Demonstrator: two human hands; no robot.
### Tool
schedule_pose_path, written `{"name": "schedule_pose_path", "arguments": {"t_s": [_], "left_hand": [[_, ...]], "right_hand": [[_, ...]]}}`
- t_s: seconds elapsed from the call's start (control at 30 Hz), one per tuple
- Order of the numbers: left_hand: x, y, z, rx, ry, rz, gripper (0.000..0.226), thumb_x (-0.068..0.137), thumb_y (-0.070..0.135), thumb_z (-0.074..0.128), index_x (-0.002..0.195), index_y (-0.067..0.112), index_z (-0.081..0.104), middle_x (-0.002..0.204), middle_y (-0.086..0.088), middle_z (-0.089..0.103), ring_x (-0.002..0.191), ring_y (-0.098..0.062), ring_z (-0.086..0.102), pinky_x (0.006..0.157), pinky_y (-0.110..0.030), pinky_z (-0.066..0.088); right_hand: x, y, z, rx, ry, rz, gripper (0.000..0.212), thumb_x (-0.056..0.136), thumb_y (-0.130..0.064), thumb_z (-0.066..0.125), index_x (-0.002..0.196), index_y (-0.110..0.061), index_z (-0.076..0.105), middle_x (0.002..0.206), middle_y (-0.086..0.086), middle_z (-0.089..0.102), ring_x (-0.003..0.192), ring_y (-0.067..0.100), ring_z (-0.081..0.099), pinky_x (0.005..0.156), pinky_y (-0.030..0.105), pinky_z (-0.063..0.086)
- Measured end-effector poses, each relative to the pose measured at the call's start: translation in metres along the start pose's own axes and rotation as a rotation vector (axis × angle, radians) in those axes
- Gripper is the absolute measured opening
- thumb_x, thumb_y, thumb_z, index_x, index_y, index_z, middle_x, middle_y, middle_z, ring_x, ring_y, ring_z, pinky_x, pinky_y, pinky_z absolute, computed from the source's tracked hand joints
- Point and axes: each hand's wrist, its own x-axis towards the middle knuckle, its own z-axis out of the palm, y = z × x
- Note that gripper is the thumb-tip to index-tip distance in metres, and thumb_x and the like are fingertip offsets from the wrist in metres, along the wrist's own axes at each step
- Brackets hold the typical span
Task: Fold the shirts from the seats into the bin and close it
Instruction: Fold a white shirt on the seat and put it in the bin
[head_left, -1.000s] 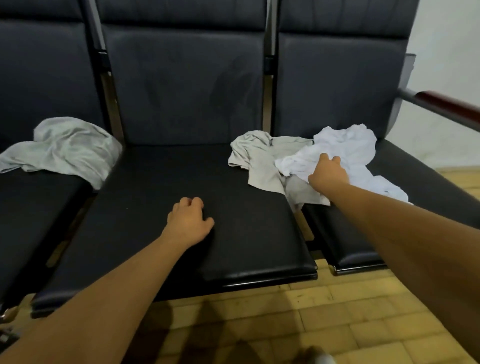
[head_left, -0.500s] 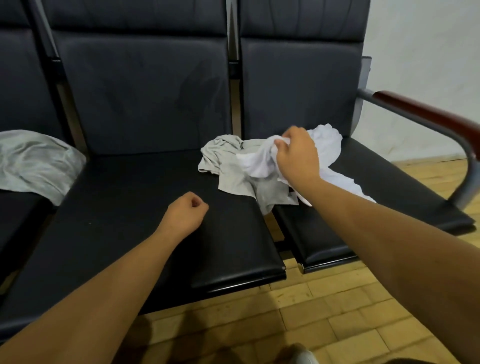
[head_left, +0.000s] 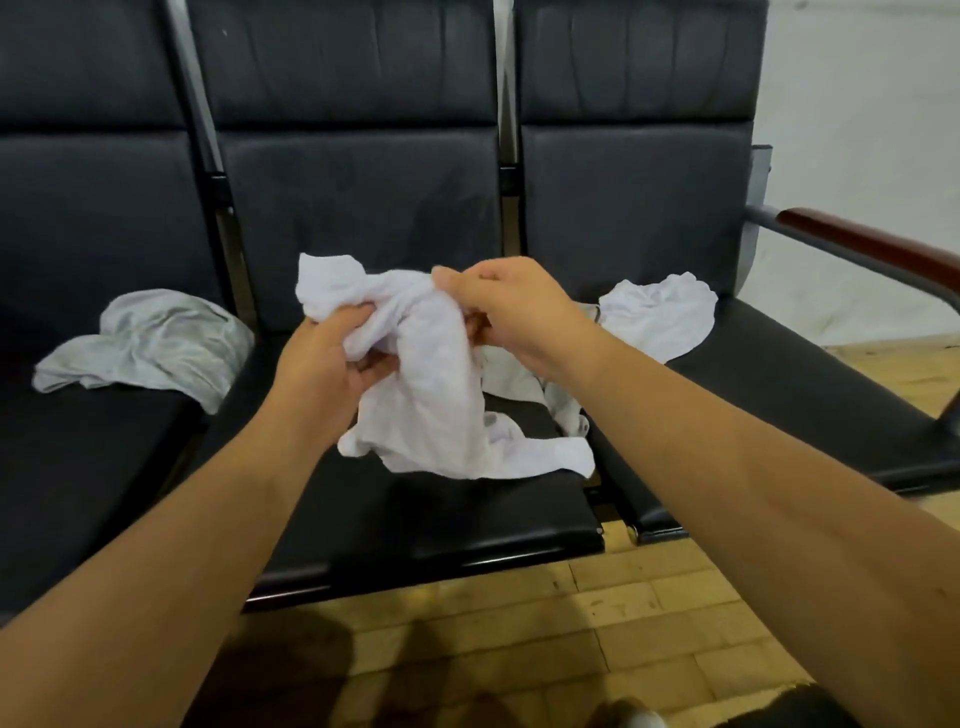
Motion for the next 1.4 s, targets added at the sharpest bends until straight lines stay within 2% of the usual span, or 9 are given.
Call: {"name": "schedule_pose_path", "arguments": {"t_s": [0.17,0.33,0.53,0.63,0.77,0.97,1.13,1.27,1.4], "left_hand": [[-0.015,0.003,-0.058,0.348,0.158,-0.075,0.028,0.086,-0.007,0.053,0.109,0.005,0.063,0.097,-0.014,0.065,0.083,-0.022,0.067,0.074,-0.034,0.055],[-0.032,0.007,-0.097,0.542,0.302,-0.198,0.052,0.079,-0.008,0.055,0.129,0.007,0.058,0.124,-0.017,0.062,0.115,-0.036,0.058,0.103,-0.050,0.048],[-0.043,0.017,-0.112,0.744,0.313,-0.203,0.041,0.087,-0.007,0.051,0.126,0.005,0.057,0.113,-0.016,0.059,0.101,-0.029,0.052,0.085,-0.036,0.043],[-0.046,0.023,-0.121,0.605,0.179,-0.191,0.043,0.076,0.017,0.070,0.116,0.002,0.062,0.114,-0.016,0.068,0.107,-0.034,0.064,0.098,-0.050,0.051],[-0.049,0.025,-0.117,0.628,0.110,-0.065,0.019,0.083,0.027,0.070,0.082,0.013,0.057,0.091,-0.010,0.062,0.090,-0.029,0.058,0.075,-0.041,0.045],[-0.055,0.029,-0.091,0.504,-0.178,0.021,0.014,0.080,0.021,0.061,0.075,0.020,0.049,0.084,-0.009,0.048,0.085,-0.024,0.044,0.070,-0.035,0.035],[-0.057,0.027,-0.082,0.470,-0.244,0.052,0.014,0.083,0.020,0.060,0.076,0.021,0.048,0.079,-0.005,0.049,0.077,-0.023,0.045,0.065,-0.034,0.036],[-0.056,0.027,-0.085,0.682,-0.152,0.154,0.014,0.080,0.032,0.060,0.076,0.028,0.047,0.081,-0.007,0.051,0.078,-0.024,0.047,0.069,-0.042,0.036],[-0.062,0.030,-0.087,0.722,-0.237,0.083,0.041,0.075,0.052,0.077,0.102,0.026,0.061,0.098,0.002,0.071,0.090,-0.018,0.069,0.078,-0.036,0.055]], "right_hand": [[-0.017,0.038,0.018,-0.371,-0.120,0.096,0.022,0.089,-0.022,0.073,0.070,-0.014,0.065,0.066,0.001,0.060,0.060,0.013,0.057,0.059,0.026,0.051],[-0.026,0.033,0.018,-0.344,-0.011,0.049,0.011,0.092,-0.025,0.070,0.082,-0.021,0.069,0.080,-0.007,0.063,0.072,0.003,0.056,0.062,0.013,0.042],[-0.016,0.009,0.033,0.005,0.051,0.072,0.021,0.095,-0.032,0.066,0.094,-0.012,0.069,0.094,0.003,0.069,0.088,0.017,0.063,0.091,0.046,0.057],[-0.016,0.000,0.048,-0.114,0.016,0.016,0.022,0.090,-0.028,0.072,0.094,-0.006,0.070,0.088,-0.002,0.067,0.080,0.010,0.061,0.072,0.027,0.054],[-0.022,0.014,0.053,-0.471,-0.112,0.076,0.024,0.080,-0.026,0.082,0.093,-0.009,0.070,0.079,-0.004,0.061,0.076,0.012,0.058,0.060,0.020,0.048],[-0.039,0.034,0.074,-0.289,-0.363,0.115,0.071,0.074,-0.051,0.082,0.136,-0.030,0.055,0.134,-0.013,0.058,0.119,0.007,0.057,0.103,0.034,0.049],[-0.042,0.032,0.082,-0.168,-0.342,0.103,0.025,0.088,-0.032,0.075,0.108,-0.017,0.073,0.102,0.003,0.075,0.097,0.019,0.071,0.092,0.038,0.056],[-0.047,0.025,0.079,-0.207,-0.270,-0.024,0.027,0.091,-0.029,0.071,0.089,-0.003,0.073,0.077,0.010,0.069,0.067,0.013,0.064,0.066,0.021,0.053],[-0.044,0.016,0.077,-0.045,-0.152,-0.021,0.031,0.096,-0.036,0.061,0.086,-0.007,0.068,0.081,0.014,0.064,0.078,0.027,0.063,0.074,0.038,0.053]]}}
